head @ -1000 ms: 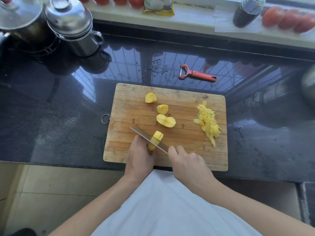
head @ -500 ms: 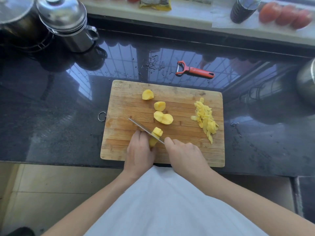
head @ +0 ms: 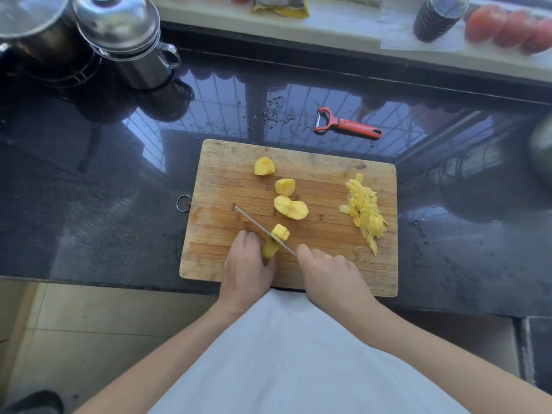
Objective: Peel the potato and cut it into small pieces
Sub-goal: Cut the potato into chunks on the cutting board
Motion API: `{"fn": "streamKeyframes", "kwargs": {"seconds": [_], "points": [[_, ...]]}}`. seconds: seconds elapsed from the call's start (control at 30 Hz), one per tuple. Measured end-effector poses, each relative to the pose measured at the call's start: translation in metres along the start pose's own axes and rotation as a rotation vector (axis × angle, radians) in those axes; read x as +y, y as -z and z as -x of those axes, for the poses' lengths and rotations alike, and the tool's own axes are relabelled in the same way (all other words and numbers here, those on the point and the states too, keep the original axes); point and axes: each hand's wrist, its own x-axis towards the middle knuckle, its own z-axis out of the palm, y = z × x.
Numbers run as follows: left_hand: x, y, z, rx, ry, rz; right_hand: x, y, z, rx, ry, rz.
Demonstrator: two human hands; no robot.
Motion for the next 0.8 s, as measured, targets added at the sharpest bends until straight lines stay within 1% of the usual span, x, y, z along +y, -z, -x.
{"fn": "streamKeyframes", "kwargs": {"seconds": [0.07,0.17,0.27,0.37,0.63,0.8], "points": [[0.0,0.0,0.0,0.005,0.009,-0.007,0.002,0.0,-0.007,-0.02,0.005,-0.004],[-0.003,0.002,0.001,-0.002,0.0,0.013,0.016,0.0,-0.019,-0.033,-0.021,-0.085],[-0.006,0.002,0.001,-0.013,-0.014,0.009,0.021,0.001,-0.018,-0.028,-0.011,-0.104],[-0.008,0.002,0.002,-0.019,0.014,0.014,0.018,0.001,-0.013,-0.036,-0.016,-0.137],[-0.01,0.004,0.002,-0.049,0.052,0.018,0.01,-0.009,-0.027,-0.068,-0.063,-0.095],[-0.011,0.009,0.002,-0.039,0.061,-0.063,0.007,-0.018,-0.033,-0.022,-0.067,-0.104]]}}
